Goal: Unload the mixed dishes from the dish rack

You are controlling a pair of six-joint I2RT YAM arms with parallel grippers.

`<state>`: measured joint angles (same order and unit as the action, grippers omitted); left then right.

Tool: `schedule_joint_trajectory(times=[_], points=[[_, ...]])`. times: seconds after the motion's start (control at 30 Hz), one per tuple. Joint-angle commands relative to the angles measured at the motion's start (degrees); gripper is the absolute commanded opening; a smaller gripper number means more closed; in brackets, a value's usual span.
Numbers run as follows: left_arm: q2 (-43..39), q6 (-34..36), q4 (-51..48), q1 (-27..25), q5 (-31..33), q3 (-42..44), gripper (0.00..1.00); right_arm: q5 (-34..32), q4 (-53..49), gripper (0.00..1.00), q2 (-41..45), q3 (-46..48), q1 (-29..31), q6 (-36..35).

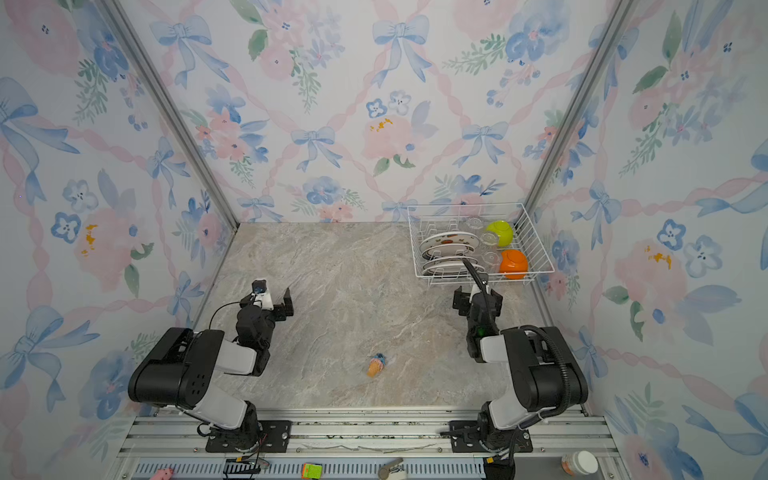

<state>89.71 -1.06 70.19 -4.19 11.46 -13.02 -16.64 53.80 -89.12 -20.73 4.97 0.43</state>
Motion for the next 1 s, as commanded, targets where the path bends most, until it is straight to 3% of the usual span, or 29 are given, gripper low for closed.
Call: schedule_joint_trajectory(times=[0.0,0.87,0.97], points=[[0.29,0.27,0.19,0.38,-0.6,-0.44,0.98,0.65,0.07,0.97,0.18,-0.98,-0.15,0.54],[0.23,-0.72,-0.86,2.34,-4.89,-0.87,0.98,0.9,-0.23,0.97,0.18,-1.06,-0.28,0.67],[0.18,0.09,-2.11,2.43,-7.55,-1.44,0.98,1.25,-0.36,0.97,0.21,-1.06,-0.42,0.68]])
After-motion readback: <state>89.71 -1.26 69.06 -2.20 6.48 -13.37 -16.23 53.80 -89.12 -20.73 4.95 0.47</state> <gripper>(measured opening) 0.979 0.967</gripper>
